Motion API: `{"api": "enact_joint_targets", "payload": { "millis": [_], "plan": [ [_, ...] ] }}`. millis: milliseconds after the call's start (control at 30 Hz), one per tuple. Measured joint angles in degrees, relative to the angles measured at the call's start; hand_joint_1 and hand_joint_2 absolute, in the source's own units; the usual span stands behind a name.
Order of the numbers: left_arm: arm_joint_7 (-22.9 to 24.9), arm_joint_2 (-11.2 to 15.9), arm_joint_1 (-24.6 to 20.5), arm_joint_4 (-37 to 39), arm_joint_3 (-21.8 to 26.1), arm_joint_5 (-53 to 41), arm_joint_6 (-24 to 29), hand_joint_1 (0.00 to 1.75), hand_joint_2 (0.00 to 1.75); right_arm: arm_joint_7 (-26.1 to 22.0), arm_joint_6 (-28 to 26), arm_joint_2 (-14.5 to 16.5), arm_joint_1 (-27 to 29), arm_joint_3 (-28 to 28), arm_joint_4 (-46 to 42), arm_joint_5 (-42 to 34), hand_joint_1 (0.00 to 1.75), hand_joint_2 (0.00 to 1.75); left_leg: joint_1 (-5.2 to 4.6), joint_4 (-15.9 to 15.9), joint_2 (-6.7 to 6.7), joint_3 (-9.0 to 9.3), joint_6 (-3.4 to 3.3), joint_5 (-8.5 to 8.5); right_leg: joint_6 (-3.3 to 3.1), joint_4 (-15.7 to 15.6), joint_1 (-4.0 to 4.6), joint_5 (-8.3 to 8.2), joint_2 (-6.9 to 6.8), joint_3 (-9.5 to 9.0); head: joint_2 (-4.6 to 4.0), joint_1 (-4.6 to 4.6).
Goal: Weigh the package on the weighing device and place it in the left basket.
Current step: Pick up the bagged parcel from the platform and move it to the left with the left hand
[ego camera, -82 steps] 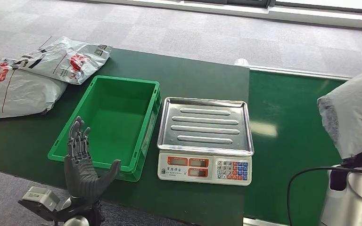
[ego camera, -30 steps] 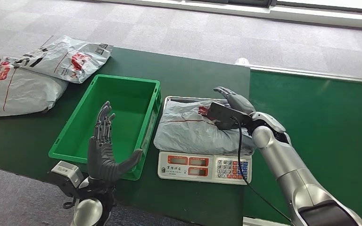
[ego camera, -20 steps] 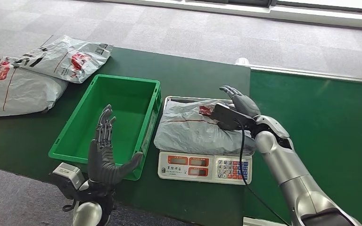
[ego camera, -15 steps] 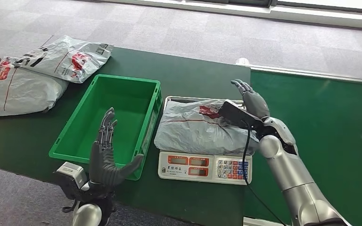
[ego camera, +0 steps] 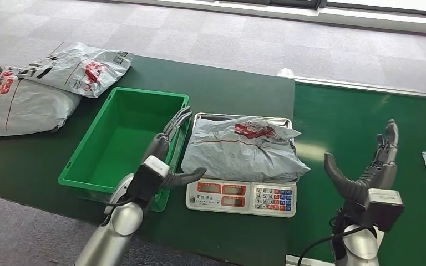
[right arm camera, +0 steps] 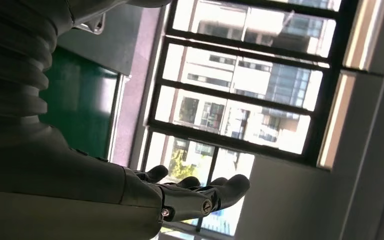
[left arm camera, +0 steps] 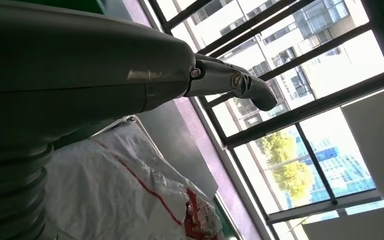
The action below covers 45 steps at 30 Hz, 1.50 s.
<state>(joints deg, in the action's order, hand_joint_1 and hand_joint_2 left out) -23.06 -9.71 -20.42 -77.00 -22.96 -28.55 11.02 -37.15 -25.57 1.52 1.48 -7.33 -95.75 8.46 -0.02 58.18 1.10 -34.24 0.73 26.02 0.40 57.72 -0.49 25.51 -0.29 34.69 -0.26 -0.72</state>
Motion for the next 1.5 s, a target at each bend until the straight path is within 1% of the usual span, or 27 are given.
{"api": "enact_joint_targets", "payload": {
  "millis": [67, 133, 267, 367, 433, 500, 567, 667, 833, 900, 1033, 1167, 1233, 1367, 1500],
  "plan": [
    [1.29, -1.35, -5.54, 4.87, -0.93, -3.63, -0.58, 0.0, 1.75, -0.76, -1.98, 1.5, 1.29, -0.27, -2.53, -3.72, 0.0, 1.75, 0.0, 0.0, -0.22, 0.06, 0.02, -0.01, -0.04, 0.01, -0.01, -0.1, 0.22, 0.02, 0.0, 0.0],
    [1.67, -2.93, -9.81, 9.43, -2.01, -6.22, -0.73, 0.0, 1.75, -1.32, -3.26, 2.26, 1.68, -0.32, -3.78, -5.08, 0.0, 1.75, -0.02, 0.01, -0.41, 0.1, 0.02, -0.02, -0.02, 0.01, -0.03, -0.19, 0.43, 0.03, 0.0, 0.0],
    [3.29, -6.49, -16.29, 18.3, -5.2, -11.67, 0.21, 0.0, 1.75, -2.83, -5.33, 3.36, 1.36, -0.31, -4.57, -5.73, 0.0, 1.75, -0.07, 0.03, -0.43, 0.09, -0.02, -0.04, 0.04, 0.0, -0.08, -0.23, 0.47, 0.03, 0.0, 0.0],
    [5.84, -8.77, -19.96, 23.79, -8.69, -13.14, 0.79, 0.0, 1.75, -2.73, -5.69, 3.89, 0.69, -0.3, -5.0, -4.65, 0.0, 1.75, -0.09, 0.04, -0.42, 0.08, -0.04, -0.04, 0.04, 0.0, -0.1, -0.23, 0.47, 0.04, 0.0, 0.0],
    [8.34, -9.86, -22.07, 26.61, -11.69, -12.26, 1.16, 0.0, 1.75, -2.33, -5.77, 4.2, 0.43, -0.3, -5.55, -3.94, 0.0, 1.75, -0.09, 0.04, -0.43, 0.08, -0.04, -0.03, 0.05, 0.0, -0.1, -0.23, 0.47, 0.05, 0.0, 0.0],
    [11.69, -10.53, -24.18, 29.17, -15.14, -10.44, 0.46, 0.0, 1.75, -2.15, -5.69, 4.42, 0.41, -0.3, -6.09, -3.34, 0.0, 1.75, -0.09, 0.03, -0.42, 0.08, -0.05, -0.03, 0.05, 0.0, -0.09, -0.22, 0.48, 0.05, 0.0, 0.0],
    [14.99, -10.9, -25.94, 31.56, -19.04, -8.18, -0.84, 0.0, 1.75, -2.3, -5.51, 4.61, 0.44, -0.3, -6.56, -2.94, 0.0, 1.75, -0.09, 0.02, -0.43, 0.08, -0.05, -0.02, 0.05, 0.0, -0.09, -0.22, 0.48, 0.06, 0.0, 0.0],
    [18.58, -11.17, -27.78, 34.51, -24.28, -4.72, -2.75, 0.0, 1.75, -2.62, -5.27, 4.97, 0.52, -0.3, -7.21, -2.56, 0.0, 1.75, -0.08, 0.01, -0.45, 0.08, -0.04, -0.02, 0.04, 0.0, -0.08, -0.21, 0.49, 0.08, 0.0, 0.0],
    [27.47, -11.25, -29.88, 39.97, -33.2, 4.17, -9.84, 0.0, 1.75, -3.06, -3.95, 6.23, 1.09, -0.3, -9.59, -0.6, 0.0, 1.75, -0.08, 0.01, -0.47, 0.08, -0.04, -0.02, 0.04, 0.0, -0.08, -0.21, 0.52, 0.07, 0.0, 0.0],
    [29.87, -11.25, -30.02, 42.07, -36.46, 6.27, -12.2, 0.01, 1.75, -3.11, -3.48, 6.79, 1.36, -0.3, -10.63, 0.06, 0.0, 1.75, -0.07, 0.0, -0.47, 0.08, -0.04, -0.02, 0.04, 0.0, -0.08, -0.21, 0.52, 0.07, 0.0, 0.0],
    [31.01, -11.25, -30.99, 44.74, -40.39, 7.75, -13.6, 1.72, 1.75, -3.1, -3.22, 7.48, 1.51, -0.3, -11.85, 0.67, 0.0, 1.75, -0.07, 0.0, -0.46, 0.09, -0.04, -0.02, 0.04, 0.0, -0.07, -0.21, 0.52, 0.04, 0.0, 0.0],
    [32.2, -11.28, -32.1, 46.99, -41.92, 10.07, -14.74, 1.75, 1.75, -3.02, -1.64, 8.04, 1.52, -0.04, -12.78, 1.35, 0.0, 1.75, -0.07, 0.0, -0.49, 0.14, -0.04, -0.01, 0.04, 0.0, -0.07, -0.21, 0.52, -0.01, 0.0, 0.0],
    [32.25, -11.34, -32.63, 48.68, -42.09, 10.94, -14.14, 1.75, 1.75, -3.0, -0.87, 8.56, 1.54, 0.77, -13.54, 2.34, 0.0, 1.75, -0.06, -0.01, -0.52, 0.23, -0.03, 0.0, 0.03, 0.0, -0.06, -0.2, 0.54, -0.1, 0.0, 0.0],
    [30.95, -11.28, -33.07, 52.72, -41.57, 11.7, -9.67, 1.75, 1.75, -2.84, -1.56, 9.5, 1.47, 4.46, -14.47, 4.78, 0.0, 1.75, 0.0, -0.1, -0.74, 0.24, 0.06, 0.2, -0.08, 0.0, 0.01, -0.09, 0.71, -0.43, 0.0, 0.0],
    [30.53, -9.89, -32.74, 54.55, -38.61, 11.58, -4.93, 1.75, 1.75, -0.37, -0.48, 9.69, -0.66, 8.79, -14.19, 5.13, 0.0, 1.75, 0.03, -0.18, -1.12, 0.54, 0.19, 0.35, -0.21, 0.0, 0.03, -0.05, 1.11, -0.65, 0.0, 0.0]
  ]
}}
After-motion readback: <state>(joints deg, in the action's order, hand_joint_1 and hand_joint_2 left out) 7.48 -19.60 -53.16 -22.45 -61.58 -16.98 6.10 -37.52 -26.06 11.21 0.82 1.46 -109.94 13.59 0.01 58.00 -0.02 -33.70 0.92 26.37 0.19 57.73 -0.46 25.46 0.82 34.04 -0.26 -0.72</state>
